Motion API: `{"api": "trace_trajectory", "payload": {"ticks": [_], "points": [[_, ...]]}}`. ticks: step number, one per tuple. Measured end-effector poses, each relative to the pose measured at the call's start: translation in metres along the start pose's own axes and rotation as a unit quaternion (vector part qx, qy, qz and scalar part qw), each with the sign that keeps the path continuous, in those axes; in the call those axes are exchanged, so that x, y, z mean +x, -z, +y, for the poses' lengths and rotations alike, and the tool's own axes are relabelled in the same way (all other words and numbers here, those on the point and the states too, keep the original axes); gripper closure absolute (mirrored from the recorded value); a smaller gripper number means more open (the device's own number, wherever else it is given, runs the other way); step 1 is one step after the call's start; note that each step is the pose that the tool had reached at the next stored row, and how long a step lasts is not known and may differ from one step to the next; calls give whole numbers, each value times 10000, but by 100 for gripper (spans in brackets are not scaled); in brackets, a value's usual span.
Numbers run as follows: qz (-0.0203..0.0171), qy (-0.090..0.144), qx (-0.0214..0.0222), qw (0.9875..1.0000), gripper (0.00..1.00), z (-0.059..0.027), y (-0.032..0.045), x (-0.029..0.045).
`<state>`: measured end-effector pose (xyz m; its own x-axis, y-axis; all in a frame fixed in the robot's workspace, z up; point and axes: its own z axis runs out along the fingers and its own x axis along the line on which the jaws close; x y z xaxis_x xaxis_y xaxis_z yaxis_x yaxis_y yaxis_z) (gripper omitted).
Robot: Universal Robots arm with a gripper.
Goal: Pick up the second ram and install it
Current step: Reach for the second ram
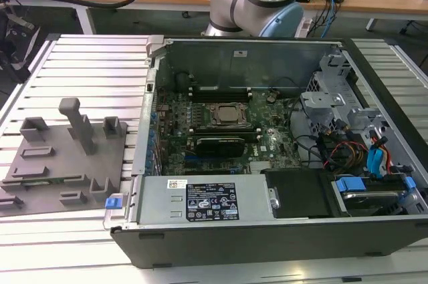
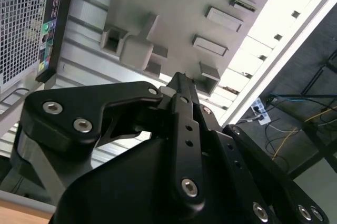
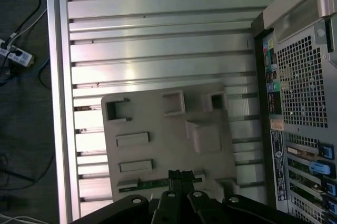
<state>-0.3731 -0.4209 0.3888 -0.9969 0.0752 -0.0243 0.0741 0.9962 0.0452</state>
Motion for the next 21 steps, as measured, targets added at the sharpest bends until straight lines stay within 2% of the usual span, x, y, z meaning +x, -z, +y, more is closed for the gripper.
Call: {"api": "trace_trajectory", "payload": {"ticks": [4, 8, 10, 12, 13, 21], "points": [[0, -1, 0, 10000, 89, -168, -6, -1], [0, 0, 0, 10000, 89, -274, -10, -9], [0, -1, 0, 10000, 89, -387, -15, -16], [0, 0, 0, 10000, 89, -434, -17, -20], [0, 0, 0, 10000, 89, -489, -19, -24], [0, 0, 0, 10000, 89, -504, -18, -25]]}}
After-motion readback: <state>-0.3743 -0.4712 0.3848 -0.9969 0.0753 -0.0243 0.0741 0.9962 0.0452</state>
